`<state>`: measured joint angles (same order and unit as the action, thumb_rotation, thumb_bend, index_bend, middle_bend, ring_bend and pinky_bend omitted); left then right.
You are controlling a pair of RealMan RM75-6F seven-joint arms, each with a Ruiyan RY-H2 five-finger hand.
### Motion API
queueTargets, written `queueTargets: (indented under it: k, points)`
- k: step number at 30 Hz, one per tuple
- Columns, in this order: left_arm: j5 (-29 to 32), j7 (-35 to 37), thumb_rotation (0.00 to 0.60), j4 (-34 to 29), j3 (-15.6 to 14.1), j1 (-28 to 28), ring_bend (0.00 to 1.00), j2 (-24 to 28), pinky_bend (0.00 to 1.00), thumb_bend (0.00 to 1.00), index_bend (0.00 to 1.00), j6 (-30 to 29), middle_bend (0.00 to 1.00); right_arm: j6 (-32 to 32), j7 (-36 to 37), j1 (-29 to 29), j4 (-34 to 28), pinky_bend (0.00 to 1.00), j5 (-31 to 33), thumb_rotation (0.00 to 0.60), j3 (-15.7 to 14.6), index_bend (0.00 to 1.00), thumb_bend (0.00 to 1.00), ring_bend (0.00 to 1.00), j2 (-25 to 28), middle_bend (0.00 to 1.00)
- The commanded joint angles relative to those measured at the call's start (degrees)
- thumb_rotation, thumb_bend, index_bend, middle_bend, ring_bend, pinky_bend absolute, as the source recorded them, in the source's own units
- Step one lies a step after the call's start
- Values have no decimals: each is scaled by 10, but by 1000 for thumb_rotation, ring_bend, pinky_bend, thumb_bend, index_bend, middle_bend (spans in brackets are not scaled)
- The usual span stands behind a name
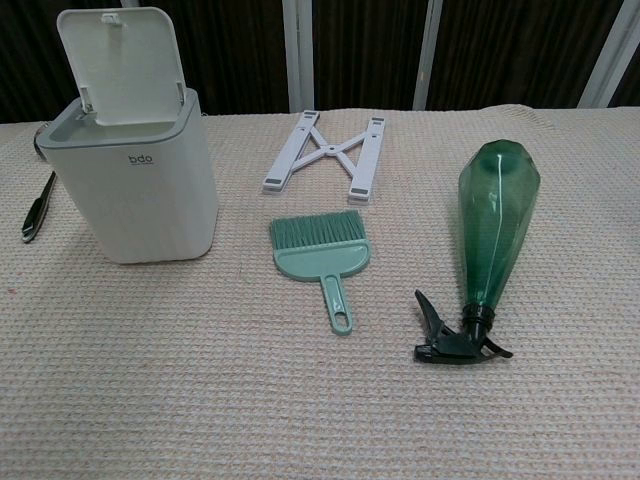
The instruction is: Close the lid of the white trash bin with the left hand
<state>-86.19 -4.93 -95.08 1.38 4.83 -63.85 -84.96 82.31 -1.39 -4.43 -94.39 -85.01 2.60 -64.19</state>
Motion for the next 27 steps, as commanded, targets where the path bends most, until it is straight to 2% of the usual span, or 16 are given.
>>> queueTargets:
  k: [1,13,16,17,19,21,24,27]
  points:
    - [0,0,600,0,0,0,0,0,0,18,0,0,0,0,0,0,0,0,0,600,0,0,227,0,0,0]
    - [1,2,600,-1,0,-2,0,3,0,21,0,-3,0,-1,-1,-2,-1,0,-3,600,0,0,227,0,-3,0]
    - [5,3,600,-5,4,-2,5,7,22,72,0,-4,27,-4,-3,-3,0,0,-2,600,0,0,228,0,-5,0]
    - [7,2,600,-8,7,-2,49,8,87,118,0,-6,101,-4,-2,-4,0,0,-1,600,1,0,228,0,-5,0]
    - [14,-5,600,-15,23,1,226,11,312,219,0,-18,330,-4,1,-5,0,0,0,600,2,0,228,0,-6,0]
    - [22,-8,600,-26,37,7,492,14,597,330,0,-21,600,-6,4,-5,0,0,-1,600,2,0,227,0,-7,0]
    - [45,-9,600,-57,61,27,679,32,776,435,0,0,795,-7,5,-8,2,0,-3,600,2,0,228,0,-10,0]
    - [82,-26,600,-101,91,61,790,63,869,543,0,45,911,-12,4,-11,3,0,-3,600,3,0,228,0,-13,0]
